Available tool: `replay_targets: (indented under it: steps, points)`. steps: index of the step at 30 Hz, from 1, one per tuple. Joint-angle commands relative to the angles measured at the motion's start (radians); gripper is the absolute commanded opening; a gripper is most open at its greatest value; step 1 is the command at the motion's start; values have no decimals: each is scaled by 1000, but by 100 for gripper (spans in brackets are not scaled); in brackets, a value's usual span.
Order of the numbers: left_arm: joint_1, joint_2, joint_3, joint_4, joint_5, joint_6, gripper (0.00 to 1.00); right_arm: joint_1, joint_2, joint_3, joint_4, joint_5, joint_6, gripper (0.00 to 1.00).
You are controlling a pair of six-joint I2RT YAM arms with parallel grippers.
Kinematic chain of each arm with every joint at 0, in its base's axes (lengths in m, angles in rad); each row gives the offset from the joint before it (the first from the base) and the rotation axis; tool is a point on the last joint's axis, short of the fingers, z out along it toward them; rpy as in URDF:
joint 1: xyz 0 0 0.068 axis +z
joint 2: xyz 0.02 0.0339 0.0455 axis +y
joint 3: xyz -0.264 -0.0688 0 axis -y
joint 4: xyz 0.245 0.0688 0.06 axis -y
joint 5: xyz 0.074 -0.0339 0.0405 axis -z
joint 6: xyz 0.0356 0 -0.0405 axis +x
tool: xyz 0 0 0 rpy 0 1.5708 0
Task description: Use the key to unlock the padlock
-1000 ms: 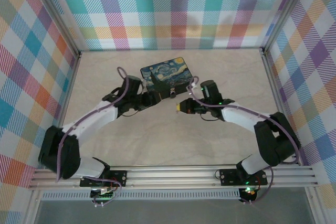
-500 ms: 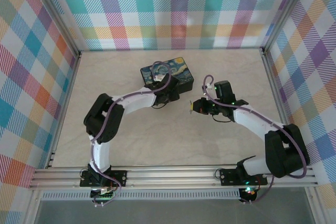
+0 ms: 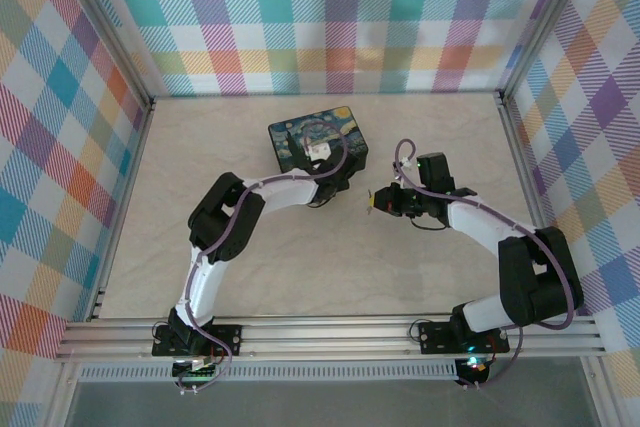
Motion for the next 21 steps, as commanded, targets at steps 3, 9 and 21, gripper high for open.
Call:
replay_targets:
  steps: [3,9,21]
  points:
    - [-18,43,77,-76,-142,17,53,-1,-16,-24,47,-65,-11,3]
    - [-16,71,102,-116,-168,-6,51,-2,-46,-40,42,-74,-14,4]
    - [-2,112,141,-110,-167,11,46,-1,-61,-50,43,-84,-15,4]
